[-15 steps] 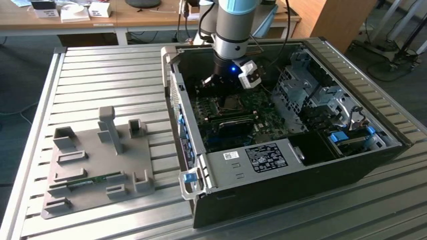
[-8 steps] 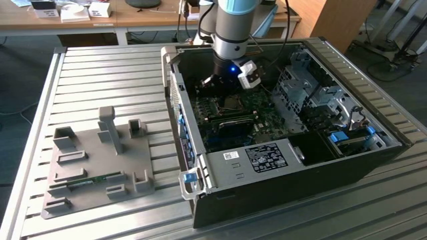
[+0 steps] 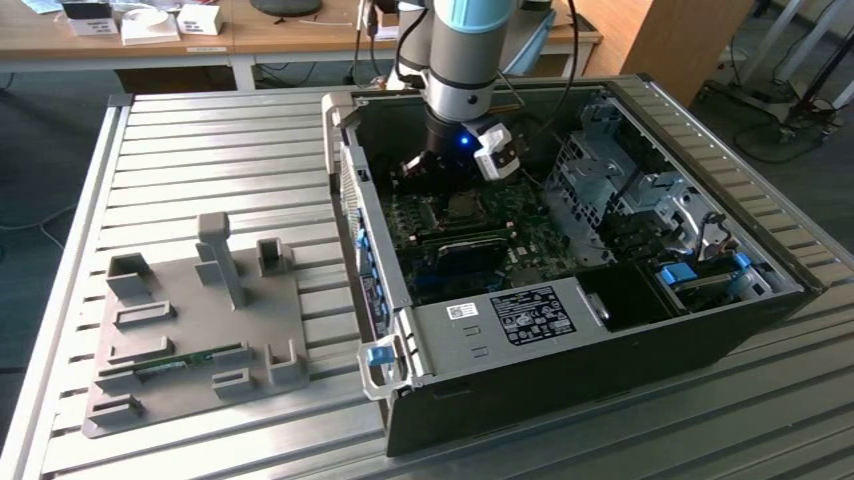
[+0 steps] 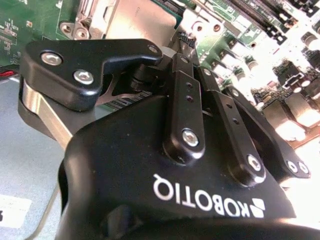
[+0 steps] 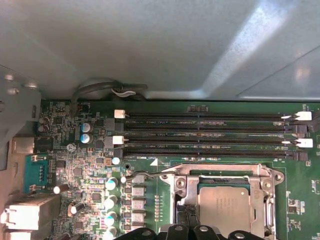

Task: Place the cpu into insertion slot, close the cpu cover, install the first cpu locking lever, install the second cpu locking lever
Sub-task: 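Close the cpu cover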

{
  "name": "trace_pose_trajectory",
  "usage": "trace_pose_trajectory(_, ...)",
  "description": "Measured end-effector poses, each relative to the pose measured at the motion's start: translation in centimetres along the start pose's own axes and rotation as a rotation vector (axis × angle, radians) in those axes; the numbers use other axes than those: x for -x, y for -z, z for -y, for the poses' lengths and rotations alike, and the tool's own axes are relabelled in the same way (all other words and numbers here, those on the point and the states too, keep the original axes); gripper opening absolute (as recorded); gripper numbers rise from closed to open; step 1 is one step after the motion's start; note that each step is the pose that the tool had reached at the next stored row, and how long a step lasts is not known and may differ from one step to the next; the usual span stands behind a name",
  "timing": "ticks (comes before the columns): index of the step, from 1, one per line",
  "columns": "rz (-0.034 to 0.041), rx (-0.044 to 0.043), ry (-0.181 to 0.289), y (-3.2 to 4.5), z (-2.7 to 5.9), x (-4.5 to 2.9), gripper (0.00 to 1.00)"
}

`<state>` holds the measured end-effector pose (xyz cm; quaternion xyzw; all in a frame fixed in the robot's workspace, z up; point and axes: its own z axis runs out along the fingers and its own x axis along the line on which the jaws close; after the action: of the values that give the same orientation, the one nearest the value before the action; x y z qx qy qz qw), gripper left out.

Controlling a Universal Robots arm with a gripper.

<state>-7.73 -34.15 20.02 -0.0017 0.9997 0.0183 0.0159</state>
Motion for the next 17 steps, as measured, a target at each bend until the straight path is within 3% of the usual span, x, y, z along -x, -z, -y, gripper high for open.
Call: trace_pose_trajectory(17, 0.0, -0.0001, 0.0, -0.27, 0.01, -0.03, 0.11)
